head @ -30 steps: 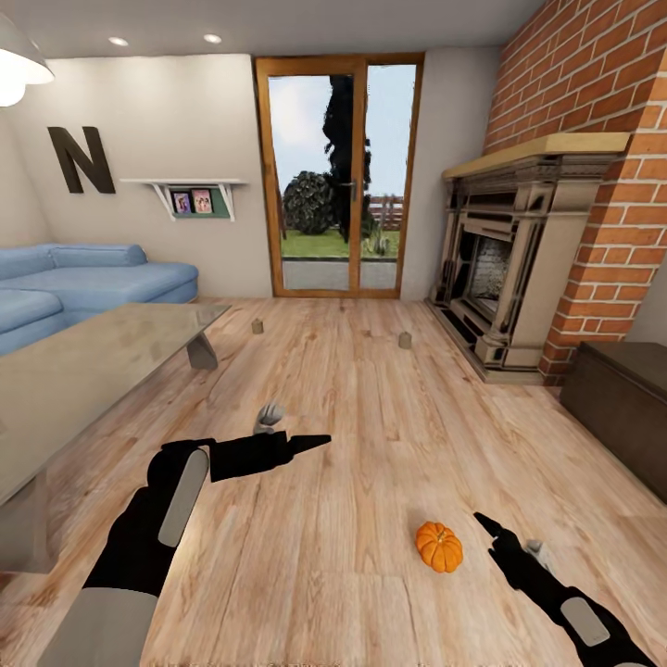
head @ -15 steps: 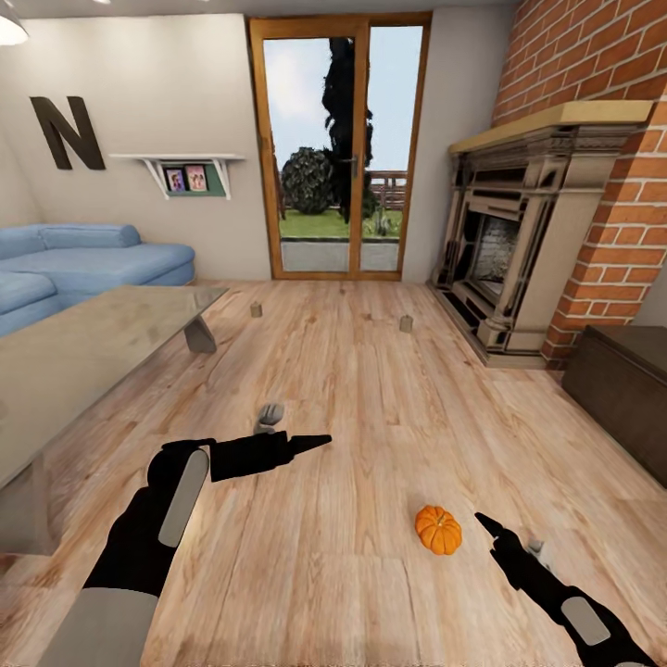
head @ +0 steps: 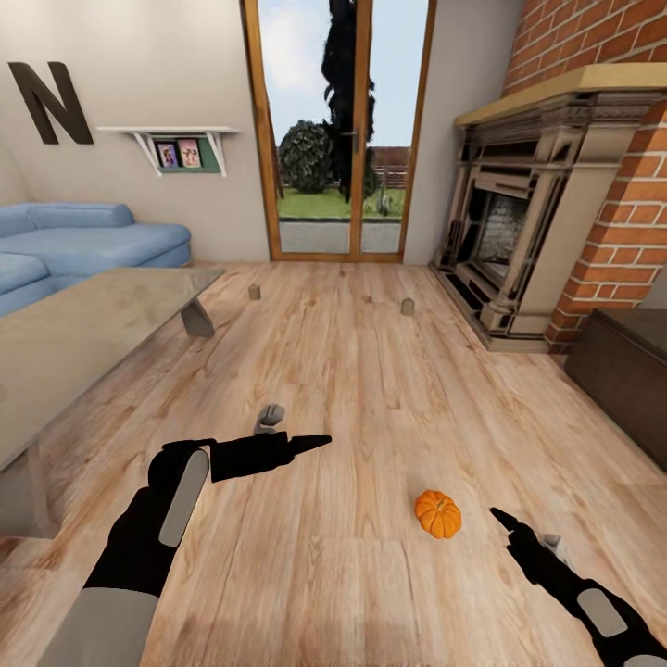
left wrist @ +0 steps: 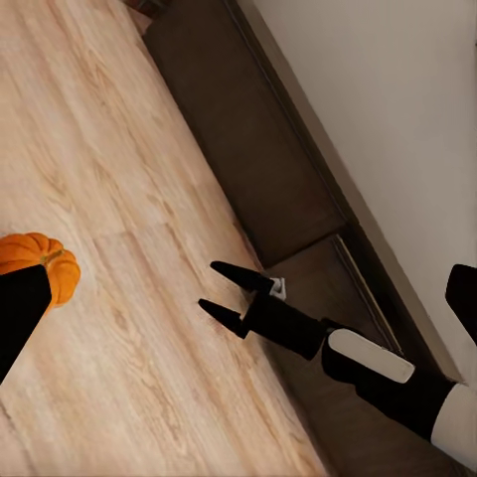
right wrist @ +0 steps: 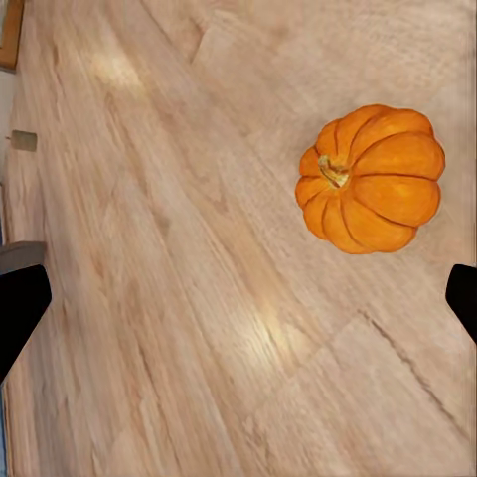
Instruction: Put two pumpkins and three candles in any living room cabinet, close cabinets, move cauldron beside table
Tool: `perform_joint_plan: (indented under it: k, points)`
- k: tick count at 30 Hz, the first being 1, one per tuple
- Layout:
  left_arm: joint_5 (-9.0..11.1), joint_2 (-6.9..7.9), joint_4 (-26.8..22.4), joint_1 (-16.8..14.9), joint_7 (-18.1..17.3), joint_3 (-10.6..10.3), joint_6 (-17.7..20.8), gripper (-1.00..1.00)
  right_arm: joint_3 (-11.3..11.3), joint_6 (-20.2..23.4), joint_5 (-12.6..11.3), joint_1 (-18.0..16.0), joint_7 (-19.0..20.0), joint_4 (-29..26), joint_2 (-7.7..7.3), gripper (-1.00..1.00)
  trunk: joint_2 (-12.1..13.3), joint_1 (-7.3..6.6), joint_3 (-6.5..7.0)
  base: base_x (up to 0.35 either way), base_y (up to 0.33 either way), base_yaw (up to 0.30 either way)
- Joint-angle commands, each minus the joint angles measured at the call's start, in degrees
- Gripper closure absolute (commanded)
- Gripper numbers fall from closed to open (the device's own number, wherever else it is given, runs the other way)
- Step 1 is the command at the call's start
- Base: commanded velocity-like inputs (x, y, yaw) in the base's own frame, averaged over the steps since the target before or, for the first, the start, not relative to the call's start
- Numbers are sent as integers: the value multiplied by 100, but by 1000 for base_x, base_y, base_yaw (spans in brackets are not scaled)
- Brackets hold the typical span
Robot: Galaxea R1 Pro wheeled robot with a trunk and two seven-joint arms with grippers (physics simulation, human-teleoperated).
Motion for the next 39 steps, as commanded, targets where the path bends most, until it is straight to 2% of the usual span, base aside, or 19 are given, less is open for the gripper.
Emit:
perform_joint_plan:
  k: [1,11,21,27,39]
  points:
    - [-8,-2,4,-3,-23,4,21,-100,-32,52,-31,-14,14,0,-13,-100,-4,1,-28,0,0,0]
    - [-11,1,-3,-5,-42,8,21,-100,-42,71,-32,-124,259,-5,-82,-100,-17,27,-249,0,0,0]
    - [-11,-2,-6,-4,-37,1,16,-100,-62,50,-32,-130,465,-7,-64,-100,-31,53,-471,0,0,0]
    - [-11,-2,-5,-3,-20,0,15,-100,-316,58,-26,-124,530,-5,-52,-100,-39,68,-604,0,0,0]
    - [-11,-2,-6,-3,-13,0,14,-100,-396,55,-24,-123,547,-5,-35,-100,-55,99,-870,0,0,0]
